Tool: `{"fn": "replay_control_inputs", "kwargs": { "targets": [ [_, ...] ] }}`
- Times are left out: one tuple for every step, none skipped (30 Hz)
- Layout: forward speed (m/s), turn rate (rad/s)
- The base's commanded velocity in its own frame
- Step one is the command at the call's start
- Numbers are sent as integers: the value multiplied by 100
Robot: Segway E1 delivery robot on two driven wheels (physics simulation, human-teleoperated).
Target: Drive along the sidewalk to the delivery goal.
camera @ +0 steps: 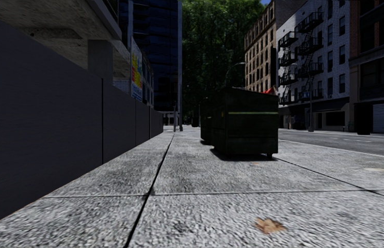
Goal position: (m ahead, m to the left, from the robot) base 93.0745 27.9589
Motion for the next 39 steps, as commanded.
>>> {"fn": "replay_control_inputs", "kwargs": {
  "targets": [
    [200, 25],
    [200, 25],
    [200, 25],
    [200, 25],
    [200, 24],
    [200, 24],
    [200, 21],
    [200, 20],
    [200, 20],
    [200, 20],
    [200, 20],
    [200, 20],
    [200, 20],
    [200, 20],
    [200, 22],
    [200, 24],
    [200, 25],
    [200, 25],
    [200, 26],
    [200, 28],
    [200, 28],
    [200, 31],
    [200, 36],
    [200, 38],
    [200, 38],
    [200, 38],
    [200, 38],
    [200, 38],
    [200, 38],
    [200, 38],
    [200, 25],
    [200, 4],
    [200, 0],
    [200, 0],
    [200, 0],
    [200, 0],
    [200, 0],
    [200, 0],
    [200, 0]
  ]
}}
